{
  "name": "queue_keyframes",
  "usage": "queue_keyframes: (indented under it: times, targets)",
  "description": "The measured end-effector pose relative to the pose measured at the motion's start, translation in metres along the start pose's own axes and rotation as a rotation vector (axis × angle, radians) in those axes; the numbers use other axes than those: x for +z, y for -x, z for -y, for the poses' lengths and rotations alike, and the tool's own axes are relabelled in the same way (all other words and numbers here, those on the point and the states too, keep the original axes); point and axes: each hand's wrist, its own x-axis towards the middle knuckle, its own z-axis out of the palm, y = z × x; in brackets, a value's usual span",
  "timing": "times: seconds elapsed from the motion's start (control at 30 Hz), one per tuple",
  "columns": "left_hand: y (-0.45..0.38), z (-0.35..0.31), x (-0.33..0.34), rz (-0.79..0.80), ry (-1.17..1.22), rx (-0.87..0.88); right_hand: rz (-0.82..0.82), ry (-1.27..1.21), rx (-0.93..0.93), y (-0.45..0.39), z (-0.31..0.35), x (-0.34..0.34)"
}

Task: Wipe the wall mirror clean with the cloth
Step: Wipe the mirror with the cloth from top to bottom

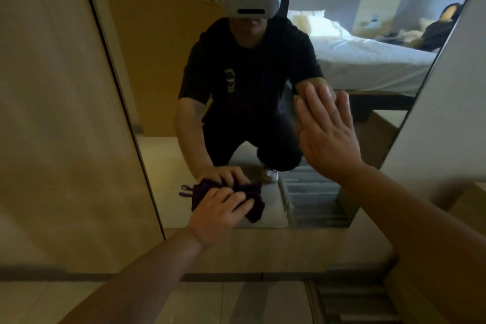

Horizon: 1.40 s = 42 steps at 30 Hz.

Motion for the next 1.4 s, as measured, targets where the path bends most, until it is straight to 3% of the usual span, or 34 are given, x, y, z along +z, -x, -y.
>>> queue_keyframes:
  times: [0.1,0.23,0.37,0.53,0.73,0.97,1.2,1.4]
  targets:
    - [-0.081,0.016,-0.044,-0.254,-0.040,-0.049,0.047,-0.125,-0.004,0.001,-0.006,-0.016]
    - [-0.182,0.035,-0.096,-0.473,-0.121,-0.078,-0.035,-0.119,0.126,0.008,-0.027,-0.030]
    - [-0.239,0.044,-0.108,-0.495,-0.184,-0.078,-0.040,-0.004,0.192,0.010,-0.056,-0.029]
    - [-0.229,0.031,-0.077,-0.500,-0.272,-0.015,-0.096,0.015,0.109,0.014,-0.073,-0.020]
    - [-0.159,-0.009,-0.011,-0.408,-0.245,0.082,-0.205,-0.009,0.118,0.016,-0.072,-0.005]
    - [-0.066,-0.051,0.063,-0.182,-0.149,0.218,-0.354,0.022,0.093,0.014,-0.077,0.010]
    - [-0.007,-0.077,0.085,0.086,-0.039,0.236,-0.285,-0.001,0.098,0.015,-0.077,0.004]
    - [-0.007,-0.083,0.073,0.257,0.049,0.167,-0.185,-0.007,0.132,0.014,-0.074,-0.007]
